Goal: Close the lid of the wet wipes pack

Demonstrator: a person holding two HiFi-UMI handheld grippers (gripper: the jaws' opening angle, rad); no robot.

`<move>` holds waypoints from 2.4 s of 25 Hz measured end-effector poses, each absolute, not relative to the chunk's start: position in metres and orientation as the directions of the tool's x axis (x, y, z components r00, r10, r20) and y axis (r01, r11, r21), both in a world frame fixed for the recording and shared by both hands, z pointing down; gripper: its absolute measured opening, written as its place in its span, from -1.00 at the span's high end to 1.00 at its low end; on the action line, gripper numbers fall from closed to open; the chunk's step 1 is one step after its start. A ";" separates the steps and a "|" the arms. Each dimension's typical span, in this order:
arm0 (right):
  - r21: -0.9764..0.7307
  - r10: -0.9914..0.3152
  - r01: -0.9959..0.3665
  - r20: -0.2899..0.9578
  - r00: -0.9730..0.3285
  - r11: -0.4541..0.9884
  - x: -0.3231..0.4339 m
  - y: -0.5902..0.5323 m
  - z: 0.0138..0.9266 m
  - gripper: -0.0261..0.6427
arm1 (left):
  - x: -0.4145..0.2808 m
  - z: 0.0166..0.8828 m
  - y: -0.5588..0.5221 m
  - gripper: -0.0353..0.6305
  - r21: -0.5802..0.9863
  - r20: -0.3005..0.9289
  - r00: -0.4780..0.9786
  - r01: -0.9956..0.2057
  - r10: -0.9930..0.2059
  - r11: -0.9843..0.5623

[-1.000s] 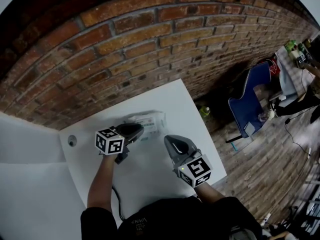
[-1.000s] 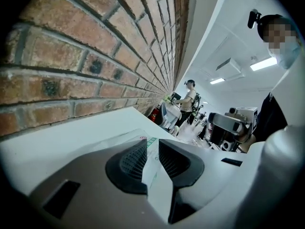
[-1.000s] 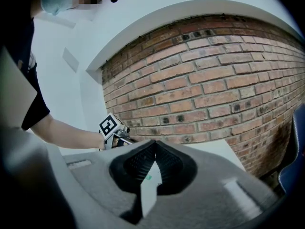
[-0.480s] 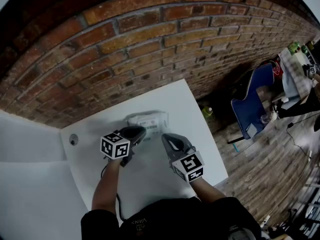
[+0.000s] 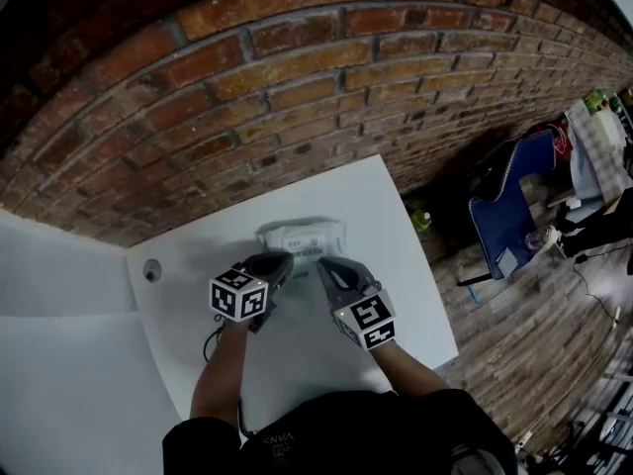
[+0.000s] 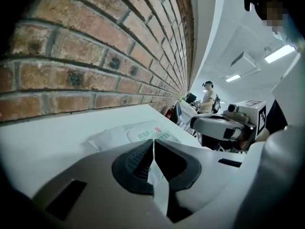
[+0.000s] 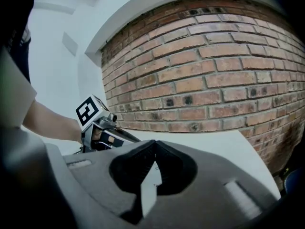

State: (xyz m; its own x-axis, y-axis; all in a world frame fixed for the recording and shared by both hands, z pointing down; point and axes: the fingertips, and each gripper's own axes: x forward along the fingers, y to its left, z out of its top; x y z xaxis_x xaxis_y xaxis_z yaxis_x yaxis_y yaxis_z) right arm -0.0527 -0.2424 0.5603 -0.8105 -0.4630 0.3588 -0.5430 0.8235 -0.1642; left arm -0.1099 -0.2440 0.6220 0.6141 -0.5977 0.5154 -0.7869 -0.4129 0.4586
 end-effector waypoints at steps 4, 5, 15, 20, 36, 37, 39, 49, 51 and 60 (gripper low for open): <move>-0.159 -0.457 -0.541 0.372 -0.808 0.826 -0.063 -0.248 0.569 0.93 | -0.111 0.624 -0.244 0.86 0.444 0.518 0.601 -0.797 -0.608 -0.410; -0.156 -0.455 -0.540 0.379 -0.806 0.827 -0.065 -0.249 0.572 0.93 | -0.111 0.624 -0.244 0.86 0.443 0.518 0.600 -0.798 -0.610 -0.409; -0.138 -0.413 -0.519 0.450 -0.792 0.844 -0.089 -0.252 0.605 0.93 | -0.112 0.630 -0.244 0.86 0.448 0.525 0.588 -0.806 -0.616 -0.387; -0.114 -0.410 -0.521 0.486 -0.772 0.846 -0.090 -0.253 0.617 0.93 | -0.112 0.632 -0.243 0.86 0.451 0.527 0.587 -0.806 -0.615 -0.383; -0.088 -0.390 -0.519 0.558 -0.732 0.850 -0.094 -0.253 0.630 0.93 | -0.112 0.637 -0.244 0.86 0.437 0.549 0.577 -0.815 -0.605 -0.380; -0.089 -0.391 -0.522 0.560 -0.731 0.848 -0.094 -0.254 0.630 0.93 | -0.111 0.637 -0.244 0.86 0.435 0.550 0.577 -0.815 -0.604 -0.382; -0.086 -0.397 -0.527 0.559 -0.728 0.846 -0.093 -0.256 0.628 0.93 | -0.111 0.637 -0.244 0.86 0.437 0.549 0.578 -0.814 -0.604 -0.383; -0.095 -0.405 -0.537 0.551 -0.730 0.839 -0.092 -0.256 0.625 0.93 | -0.114 0.632 -0.243 0.86 0.434 0.542 0.578 -0.814 -0.610 -0.385; -0.092 -0.408 -0.539 0.550 -0.728 0.837 -0.092 -0.255 0.624 0.93 | -0.115 0.627 -0.243 0.86 0.434 0.528 0.579 -0.813 -0.621 -0.389; -0.097 -0.428 -0.545 0.514 -0.744 0.833 -0.089 -0.244 0.601 0.93 | -0.117 0.604 -0.235 0.86 0.380 0.501 0.553 -0.831 -0.665 -0.405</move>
